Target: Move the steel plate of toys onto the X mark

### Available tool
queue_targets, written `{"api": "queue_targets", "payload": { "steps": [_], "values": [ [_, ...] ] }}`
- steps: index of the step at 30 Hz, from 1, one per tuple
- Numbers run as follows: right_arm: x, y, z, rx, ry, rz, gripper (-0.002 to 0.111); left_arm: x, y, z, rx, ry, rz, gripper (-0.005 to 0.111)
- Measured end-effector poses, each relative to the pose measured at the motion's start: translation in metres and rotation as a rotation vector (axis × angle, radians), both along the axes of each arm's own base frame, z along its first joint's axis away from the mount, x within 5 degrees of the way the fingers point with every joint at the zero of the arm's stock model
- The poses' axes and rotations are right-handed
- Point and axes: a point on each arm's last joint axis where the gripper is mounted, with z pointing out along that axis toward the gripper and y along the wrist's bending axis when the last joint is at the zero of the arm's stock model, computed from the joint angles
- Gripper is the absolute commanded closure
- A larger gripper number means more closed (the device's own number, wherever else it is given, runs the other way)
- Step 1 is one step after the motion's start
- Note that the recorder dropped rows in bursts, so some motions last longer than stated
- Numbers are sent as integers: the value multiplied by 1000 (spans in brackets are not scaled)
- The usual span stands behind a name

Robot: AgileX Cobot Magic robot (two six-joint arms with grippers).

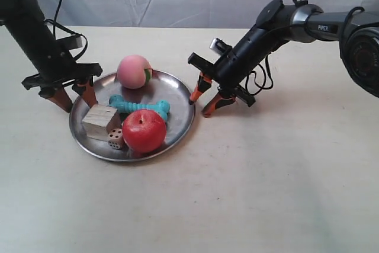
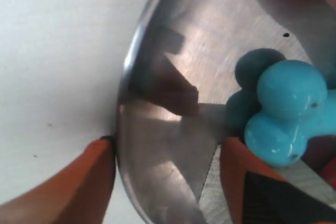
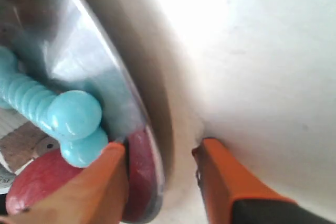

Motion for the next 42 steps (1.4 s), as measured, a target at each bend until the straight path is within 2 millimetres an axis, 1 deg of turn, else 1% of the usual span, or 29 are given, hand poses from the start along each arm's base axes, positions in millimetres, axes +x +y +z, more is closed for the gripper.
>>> {"api": "queue_targets", "payload": {
  "steps": [3,4,5,6,7,8,9,10,11,14,16,18,19,22,24,26,27,29,30,32,33,35,37,39,42],
  "values": [
    [0,-9,7,-60,-31,25,69,1,1,6,20,-18,-14,50],
    [0,-12,9,-92,-46,42,72,1,1,8,25,-27,-19,52],
    [0,-15,12,-121,-63,54,77,2,2,11,34,-35,-24,54],
    [0,-18,16,-155,-80,71,84,3,2,15,43,-48,-26,60],
    [0,-22,21,-190,-102,85,93,3,4,18,49,-58,-24,66],
    [0,-26,29,-223,-126,100,104,4,6,23,53,-71,-19,76],
    [0,-30,39,-254,-157,109,109,5,10,29,56,-86,-13,87],
    [0,-32,49,-277,-183,118,108,5,15,35,59,-101,-1,98],
    [-1,-35,63,-304,-219,126,108,5,19,41,59,-115,10,106],
    [-7,-41,117,-352,-363,144,108,4,36,67,20,-188,37,107],
    [-16,-43,155,-358,-463,151,108,0,44,93,-58,-266,46,107],
    [-32,-43,197,-363,-584,147,108,-8,44,124,-159,-368,34,107],
    [-40,-43,213,-365,-638,138,108,-15,44,141,-202,-423,20,107],
    [-81,-46,268,-385,-823,102,108,-42,39,188,-243,-585,-16,107],
    [-114,-48,296,-408,-937,81,108,-64,34,214,-226,-704,-17,107],
    [-146,-51,313,-426,-1022,71,108,-92,29,239,-198,-843,-20,107],
    [-164,-54,318,-432,-1058,63,108,-104,26,245,-183,-904,-26,107],
    [-195,-56,322,-432,-1113,56,108,-138,15,260,-174,-1047,-58,107],
    [-211,-58,319,-430,-1134,53,108,-156,11,268,-178,-1111,-72,107],
    [-236,-61,305,-424,-1152,47,108,-191,1,272,-190,-1212,-100,107],
    [-248,-62,296,-416,-1170,39,108,-205,-1,271,-192,-1240,-109,107],
    [-272,-65,282,-395,-1219,6,108,-234,-3,264,-190,-1297,-118,107],
    [-291,-69,262,-374,-1269,-40,108,-254,0,253,-175,-1338,-105,107],
    [-304,-73,243,-366,-1314,-89,108,-269,3,238,-152,-1357,-81,107],
    [-323,-80,209,-370,-1320,-120,108,-281,8,215,-98,-1350,-87,107]
  ]
}}
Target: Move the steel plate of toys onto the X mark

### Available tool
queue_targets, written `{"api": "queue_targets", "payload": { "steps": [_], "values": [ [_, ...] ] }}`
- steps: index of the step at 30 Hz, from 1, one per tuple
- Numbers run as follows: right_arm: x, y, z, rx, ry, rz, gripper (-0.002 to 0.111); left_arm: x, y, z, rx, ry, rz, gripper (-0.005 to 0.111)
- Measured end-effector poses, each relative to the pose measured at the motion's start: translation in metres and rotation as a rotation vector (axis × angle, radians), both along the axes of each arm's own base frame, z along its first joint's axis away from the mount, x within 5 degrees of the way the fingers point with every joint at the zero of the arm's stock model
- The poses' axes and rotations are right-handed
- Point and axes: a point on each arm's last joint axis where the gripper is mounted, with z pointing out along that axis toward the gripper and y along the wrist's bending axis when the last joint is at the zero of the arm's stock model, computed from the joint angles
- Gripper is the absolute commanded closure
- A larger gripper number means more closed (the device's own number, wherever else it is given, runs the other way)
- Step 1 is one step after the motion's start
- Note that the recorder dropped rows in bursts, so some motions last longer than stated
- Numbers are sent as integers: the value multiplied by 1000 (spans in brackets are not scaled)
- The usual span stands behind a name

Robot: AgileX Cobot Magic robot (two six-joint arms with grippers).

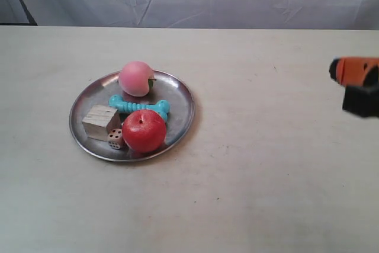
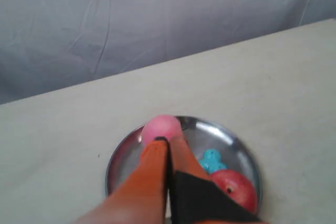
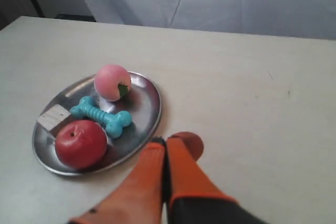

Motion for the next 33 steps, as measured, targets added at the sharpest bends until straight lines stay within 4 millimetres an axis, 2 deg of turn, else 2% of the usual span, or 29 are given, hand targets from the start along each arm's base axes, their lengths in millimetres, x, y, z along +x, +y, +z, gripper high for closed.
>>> {"api": "queue_targets", "payload": {
  "steps": [4,7,15,19,26,30,33],
  "values": [
    [-21,-5,-31,4,51,7,108,-8,3,-14,77,15,-7,107],
    [-31,-6,-44,-9,113,27,108,-11,3,-17,104,21,-15,107],
    [-38,-6,-49,-16,166,47,108,-11,4,-18,116,23,-16,107],
    [-47,-12,-42,-73,65,44,108,-11,4,-18,116,23,-16,107],
    [-75,-34,-33,-139,-193,-121,108,-11,4,-18,116,23,-16,107],
    [-89,-38,-44,-143,-263,-186,108,-11,4,-18,116,23,-16,107],
    [-93,-40,-63,-147,-262,-208,108,-11,4,-18,116,23,-16,107]
  ]
}}
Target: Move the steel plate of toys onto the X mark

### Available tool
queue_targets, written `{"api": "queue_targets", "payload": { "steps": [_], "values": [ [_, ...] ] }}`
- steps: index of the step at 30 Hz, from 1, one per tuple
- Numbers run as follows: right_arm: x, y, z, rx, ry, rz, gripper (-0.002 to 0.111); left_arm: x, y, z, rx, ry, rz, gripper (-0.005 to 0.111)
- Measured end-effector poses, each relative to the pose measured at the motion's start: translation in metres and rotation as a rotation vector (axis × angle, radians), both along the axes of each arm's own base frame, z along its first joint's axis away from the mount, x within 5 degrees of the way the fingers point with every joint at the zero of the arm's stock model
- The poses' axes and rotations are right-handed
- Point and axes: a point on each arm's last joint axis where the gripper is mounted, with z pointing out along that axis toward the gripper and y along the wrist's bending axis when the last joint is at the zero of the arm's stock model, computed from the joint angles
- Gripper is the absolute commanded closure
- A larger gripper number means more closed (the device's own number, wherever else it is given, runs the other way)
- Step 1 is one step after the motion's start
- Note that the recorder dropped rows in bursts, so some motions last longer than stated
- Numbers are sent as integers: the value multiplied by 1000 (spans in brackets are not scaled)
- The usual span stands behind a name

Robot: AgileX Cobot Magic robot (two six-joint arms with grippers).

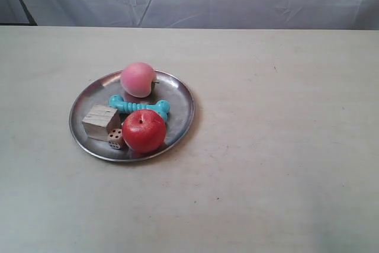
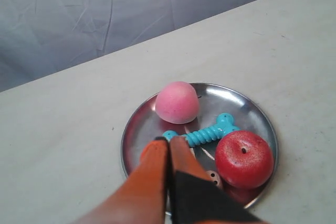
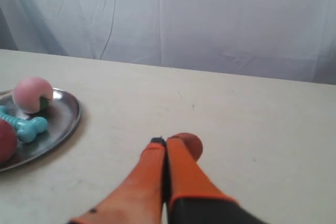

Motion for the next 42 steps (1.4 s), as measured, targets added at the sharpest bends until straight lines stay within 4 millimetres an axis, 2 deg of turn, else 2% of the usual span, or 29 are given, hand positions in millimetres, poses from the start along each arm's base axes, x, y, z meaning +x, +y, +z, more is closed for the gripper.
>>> {"api": "queue_targets", "payload": {
  "steps": [4,8,20,24,26,30,35,42],
  "values": [
    [5,-1,-29,0,58,-14,108,0,0,0,0,0,0,107],
    [7,-1,-45,-1,98,-18,108,0,0,0,0,0,0,107],
    [7,-1,-44,0,85,-21,108,0,0,0,0,0,0,107],
    [7,-1,-44,0,83,-22,108,-6,5,-4,44,-36,36,107],
    [7,-1,-44,0,83,-22,108,-16,11,-15,2,-9,119,107],
    [7,-1,-44,0,83,-22,108,-43,26,-51,-116,-51,301,107],
    [7,-1,-44,2,83,-22,108,-65,31,-87,-148,-116,331,107],
    [7,-1,-44,2,83,-22,108,-77,32,-125,-203,-119,352,107]
  ]
}}
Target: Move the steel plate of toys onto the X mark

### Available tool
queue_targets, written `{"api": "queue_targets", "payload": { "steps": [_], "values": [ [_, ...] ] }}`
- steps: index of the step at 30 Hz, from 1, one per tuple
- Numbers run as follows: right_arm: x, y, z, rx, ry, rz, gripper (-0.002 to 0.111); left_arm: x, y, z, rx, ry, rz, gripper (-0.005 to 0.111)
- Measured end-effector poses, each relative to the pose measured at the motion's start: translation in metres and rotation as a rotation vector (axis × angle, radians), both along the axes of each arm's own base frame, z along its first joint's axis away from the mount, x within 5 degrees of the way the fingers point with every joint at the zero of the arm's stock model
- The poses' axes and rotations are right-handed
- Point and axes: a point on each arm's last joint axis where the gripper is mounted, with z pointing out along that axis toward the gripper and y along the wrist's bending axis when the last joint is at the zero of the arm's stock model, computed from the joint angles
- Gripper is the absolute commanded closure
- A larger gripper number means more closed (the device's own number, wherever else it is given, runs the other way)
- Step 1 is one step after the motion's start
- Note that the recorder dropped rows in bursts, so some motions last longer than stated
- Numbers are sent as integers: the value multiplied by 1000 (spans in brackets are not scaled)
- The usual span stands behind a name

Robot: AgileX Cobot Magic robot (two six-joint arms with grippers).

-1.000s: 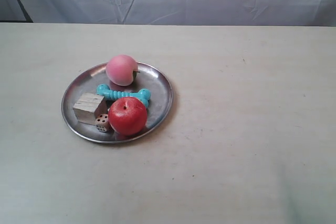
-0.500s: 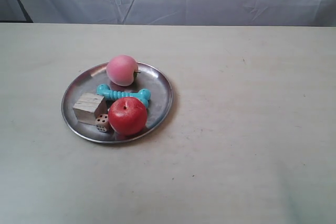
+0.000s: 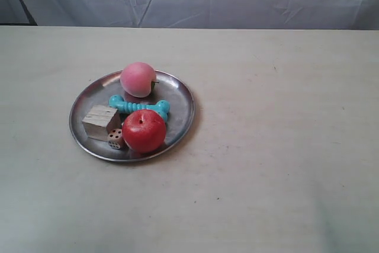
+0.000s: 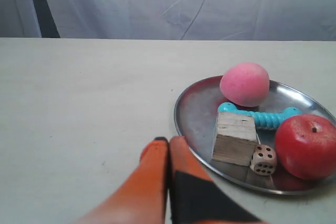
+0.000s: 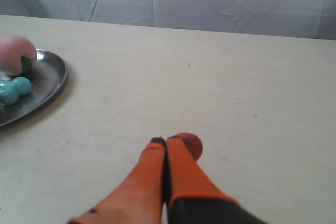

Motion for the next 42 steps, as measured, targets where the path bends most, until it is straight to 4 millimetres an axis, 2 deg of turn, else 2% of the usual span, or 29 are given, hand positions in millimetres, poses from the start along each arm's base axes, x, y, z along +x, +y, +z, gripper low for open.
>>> {"api": "queue_targets", "payload": {
  "steps": [6,42],
  "values": [
    [0,0,0,0,-2,0,108,-2,0,-19,-3,15,3,107],
    [0,0,0,0,-2,0,108,-1,1,-17,-5,-10,6,107]
  ]
}}
